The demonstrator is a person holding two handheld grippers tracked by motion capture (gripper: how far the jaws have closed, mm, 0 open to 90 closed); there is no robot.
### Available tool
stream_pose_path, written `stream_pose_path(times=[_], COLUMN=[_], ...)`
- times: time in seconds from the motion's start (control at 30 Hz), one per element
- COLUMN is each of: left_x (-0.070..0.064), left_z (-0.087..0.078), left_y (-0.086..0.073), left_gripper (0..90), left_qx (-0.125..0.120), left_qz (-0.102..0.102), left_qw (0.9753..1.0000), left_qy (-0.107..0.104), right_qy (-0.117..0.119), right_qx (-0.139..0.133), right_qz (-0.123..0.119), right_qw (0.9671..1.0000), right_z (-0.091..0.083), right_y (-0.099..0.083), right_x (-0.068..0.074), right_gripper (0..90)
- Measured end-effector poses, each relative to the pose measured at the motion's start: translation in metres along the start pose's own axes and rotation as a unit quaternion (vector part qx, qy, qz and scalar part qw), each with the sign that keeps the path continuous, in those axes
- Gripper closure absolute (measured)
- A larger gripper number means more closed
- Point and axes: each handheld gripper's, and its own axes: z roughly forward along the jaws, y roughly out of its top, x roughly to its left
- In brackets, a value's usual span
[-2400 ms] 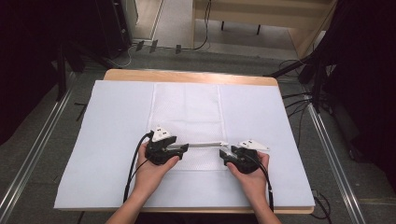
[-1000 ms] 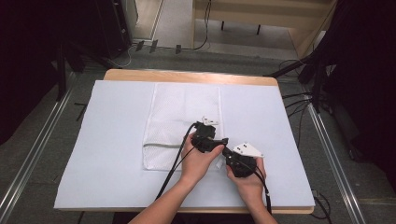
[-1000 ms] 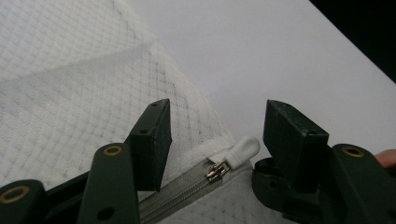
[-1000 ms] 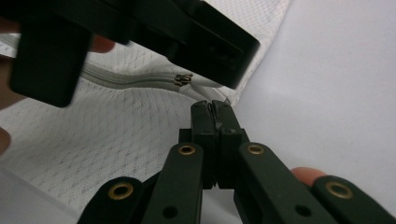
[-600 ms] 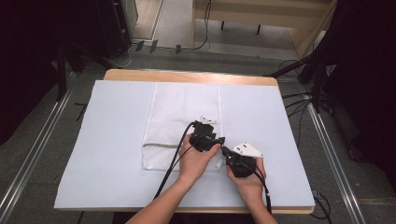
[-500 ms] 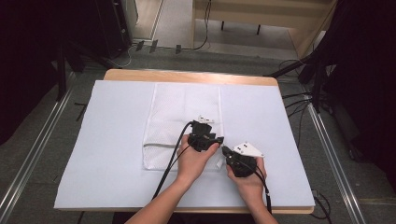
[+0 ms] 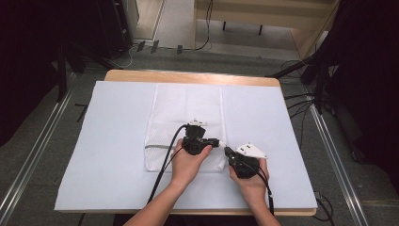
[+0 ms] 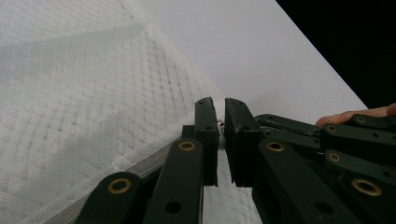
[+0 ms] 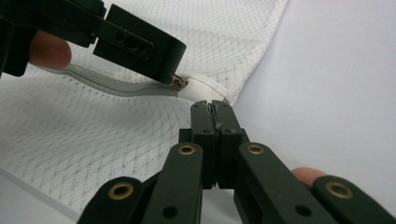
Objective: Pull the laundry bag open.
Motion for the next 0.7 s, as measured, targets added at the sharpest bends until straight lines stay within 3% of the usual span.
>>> stream_pose_path(times=[0.7], left_x=[0.0014], left_z=[-0.0011], left_y=[-0.0031], left_gripper=[87.4], left_qx=[0.007], left_qz=[0.012], left_qw=[0.9999], left_qy=[0.000], right_qy=[0.003], right_qx=[-0.002], right_qz=[0.004], right_qw=[1.0000], right_z=[-0.0008], right_y=[0.0009], right_x=[-0.0019], right_gripper=[90.0])
